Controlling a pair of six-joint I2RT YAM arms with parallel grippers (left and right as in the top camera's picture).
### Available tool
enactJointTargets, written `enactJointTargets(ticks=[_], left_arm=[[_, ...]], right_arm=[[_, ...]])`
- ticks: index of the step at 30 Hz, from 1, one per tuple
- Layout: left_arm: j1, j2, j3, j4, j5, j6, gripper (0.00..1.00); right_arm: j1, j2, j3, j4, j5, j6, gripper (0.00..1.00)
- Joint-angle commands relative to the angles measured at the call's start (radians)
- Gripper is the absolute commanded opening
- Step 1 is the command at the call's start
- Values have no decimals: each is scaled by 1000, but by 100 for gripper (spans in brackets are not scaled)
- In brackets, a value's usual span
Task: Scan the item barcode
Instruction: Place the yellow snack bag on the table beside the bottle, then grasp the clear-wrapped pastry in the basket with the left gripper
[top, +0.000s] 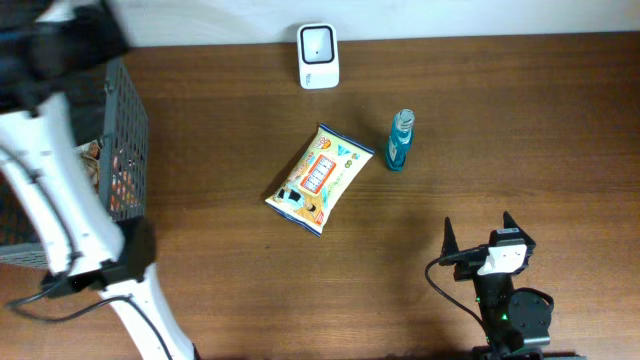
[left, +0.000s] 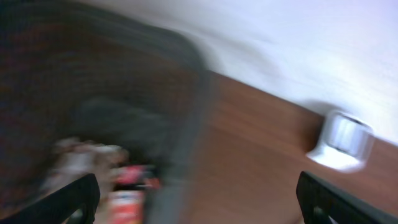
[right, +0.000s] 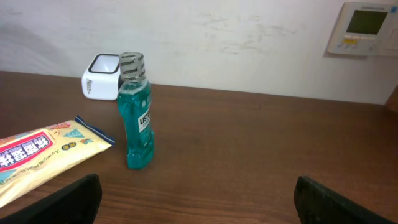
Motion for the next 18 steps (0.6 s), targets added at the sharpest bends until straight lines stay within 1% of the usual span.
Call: enactJointTargets(ticks=[1,3,4,6,9,12,15,18], left_arm=[[219,-8,-40,-13,-74,11,99],[296,-8,-109,-13,-68,12,99],[331,-8,-171,-13,-53,12,99],[357,-8,-302,-9,-11,53,99],[352,-8,-495,41,-13,65,99],[328,-8,-674,119,-14,103,99],[304,-8,-820,192,-23,144,99],[293,-8,-982,276,-34,146,99]], right_arm=[[-5,-7,-9,-3,9,-6,98],[-5,-7,-9,-3,9,-6,98],[-5,-7,-9,-3,9,-6,98],[-5,-7,-9,-3,9,-6,99],[-5,-7,-9,-3,9,-6,98],[-5,-7,-9,-3,9,-6,99],[-5,-7,-9,-3,9,-6,98],[-5,-7,-9,-3,9,-6,98]])
